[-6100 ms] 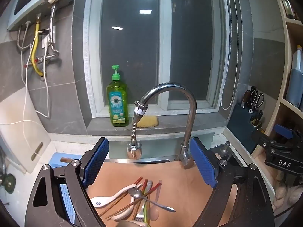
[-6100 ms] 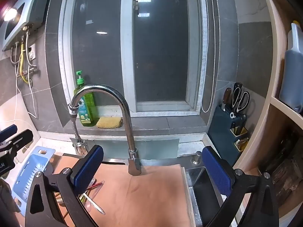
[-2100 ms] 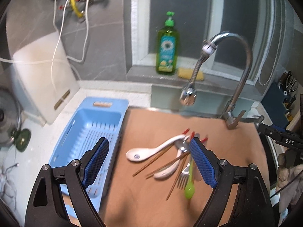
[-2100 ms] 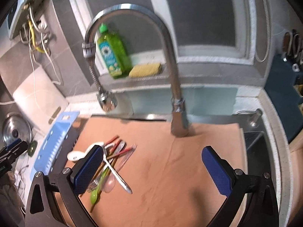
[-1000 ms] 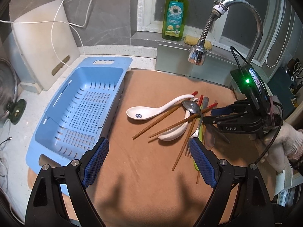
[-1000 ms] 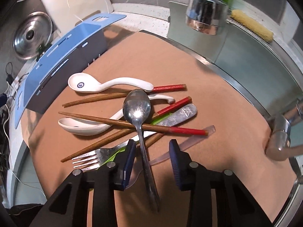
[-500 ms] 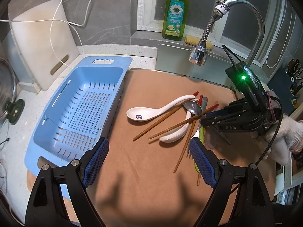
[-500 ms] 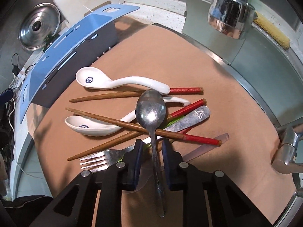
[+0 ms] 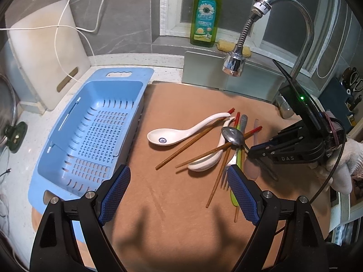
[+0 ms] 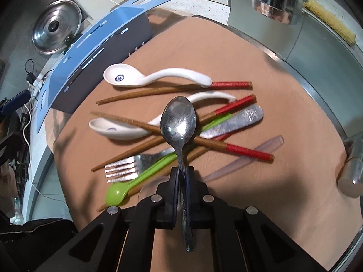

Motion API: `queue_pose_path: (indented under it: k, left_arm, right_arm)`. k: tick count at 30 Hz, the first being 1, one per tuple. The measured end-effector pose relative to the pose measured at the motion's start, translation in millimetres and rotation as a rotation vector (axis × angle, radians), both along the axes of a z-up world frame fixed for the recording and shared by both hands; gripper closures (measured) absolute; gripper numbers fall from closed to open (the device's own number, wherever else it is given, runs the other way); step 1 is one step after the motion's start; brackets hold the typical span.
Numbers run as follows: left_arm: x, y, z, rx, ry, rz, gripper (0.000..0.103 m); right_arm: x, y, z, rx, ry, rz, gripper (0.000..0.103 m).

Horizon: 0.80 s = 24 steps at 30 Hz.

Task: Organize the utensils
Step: 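Grasp the metal spoon handle with the right tool and pull it from the pile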

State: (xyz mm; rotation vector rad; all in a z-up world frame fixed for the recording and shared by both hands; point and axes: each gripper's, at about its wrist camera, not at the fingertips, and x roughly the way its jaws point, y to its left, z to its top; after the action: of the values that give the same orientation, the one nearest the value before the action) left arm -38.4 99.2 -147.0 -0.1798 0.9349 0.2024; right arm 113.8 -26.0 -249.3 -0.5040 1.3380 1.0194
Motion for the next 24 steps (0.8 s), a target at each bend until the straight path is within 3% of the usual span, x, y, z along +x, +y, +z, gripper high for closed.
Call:
queue_pose_path:
  k: [7,13,15,17,22,24]
  left_arm:
    - [11.0,-9.1,-4.1,0.004,0.007,-0.047,0.016]
    - [30.6,-25.2,-8.9,0.012,0.022,-0.123,0.016]
    - [40.2,-30.9,-9.0,0.022,0.026,-0.156,0.016]
    - [47.3,-34.9,-9.1,0.032,0.029,-0.184,0.016]
    - [81.2,-48.8,-10.5,0.082,0.039,-0.29,0.016]
    - [98.2,-55.3,-13.5,0.094,0.053,-0.333,0.025]
  right_arm:
    - [-1.0,-25.5,-3.2,-0.011,0.038,-0.012,0.098]
    - [-4.1,-49.9,-0.3,-0.046,-0.008,-0.047,0.094]
    - [-5.6,-58.5,2.5,-0.044,-0.012,-0.079,0.071]
    - [-9.3,-69.7,9.7,-0.007,-0.02,-0.132,0.067]
    - [-28.0,-95.0,14.6,0.15,0.129,-0.26,0.067]
    - [-37.5,-97.4,6.1,0.168,0.184,-0.287,0.067]
